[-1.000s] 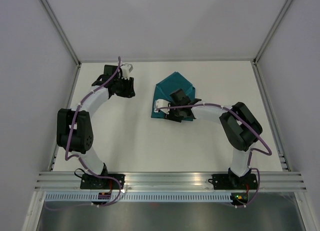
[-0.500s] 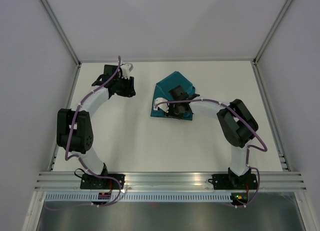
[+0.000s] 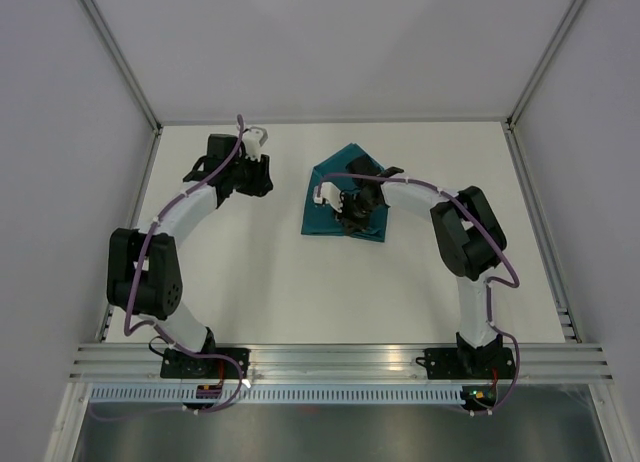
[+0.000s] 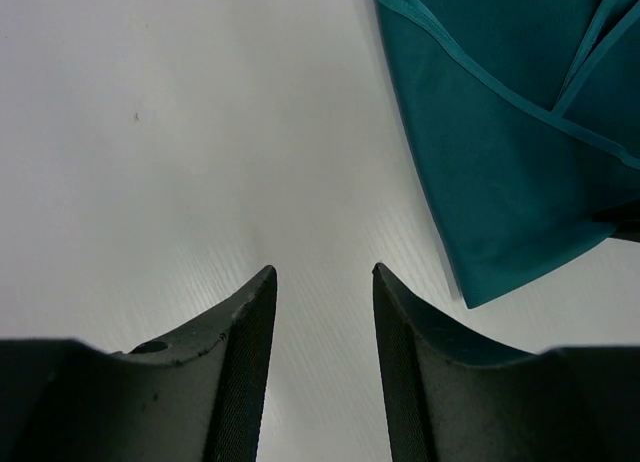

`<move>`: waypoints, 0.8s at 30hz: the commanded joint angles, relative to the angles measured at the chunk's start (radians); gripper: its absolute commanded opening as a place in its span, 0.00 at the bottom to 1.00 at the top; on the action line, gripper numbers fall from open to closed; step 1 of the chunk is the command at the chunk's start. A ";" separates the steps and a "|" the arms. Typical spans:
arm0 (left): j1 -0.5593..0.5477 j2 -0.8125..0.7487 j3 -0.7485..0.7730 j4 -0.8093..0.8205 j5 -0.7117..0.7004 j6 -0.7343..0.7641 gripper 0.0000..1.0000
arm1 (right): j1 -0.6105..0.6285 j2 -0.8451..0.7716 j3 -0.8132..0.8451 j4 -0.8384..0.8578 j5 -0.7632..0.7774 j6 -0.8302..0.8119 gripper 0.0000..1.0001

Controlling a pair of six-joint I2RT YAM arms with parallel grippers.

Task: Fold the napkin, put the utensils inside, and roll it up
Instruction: Roll the napkin at the center of the board.

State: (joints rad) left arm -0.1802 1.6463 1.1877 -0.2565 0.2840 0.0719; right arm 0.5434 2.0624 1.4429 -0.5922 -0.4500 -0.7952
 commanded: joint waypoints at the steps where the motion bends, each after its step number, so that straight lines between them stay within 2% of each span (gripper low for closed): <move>1: -0.025 -0.055 -0.031 0.075 -0.032 -0.003 0.48 | -0.013 0.126 -0.013 -0.263 -0.090 -0.032 0.09; 4: -0.063 -0.085 -0.079 0.120 -0.064 0.022 0.44 | -0.028 0.163 0.031 -0.328 -0.128 -0.052 0.09; 15: -0.234 -0.209 -0.308 0.316 -0.154 0.201 0.47 | -0.071 0.275 0.149 -0.480 -0.211 -0.087 0.09; 24: -0.338 -0.324 -0.445 0.379 -0.045 0.368 0.54 | -0.079 0.315 0.191 -0.497 -0.208 -0.059 0.09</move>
State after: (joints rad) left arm -0.4908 1.3754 0.7773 0.0414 0.1753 0.3248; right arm 0.4644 2.2761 1.6638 -1.0897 -0.8082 -0.8085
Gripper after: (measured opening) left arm 0.537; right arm 0.131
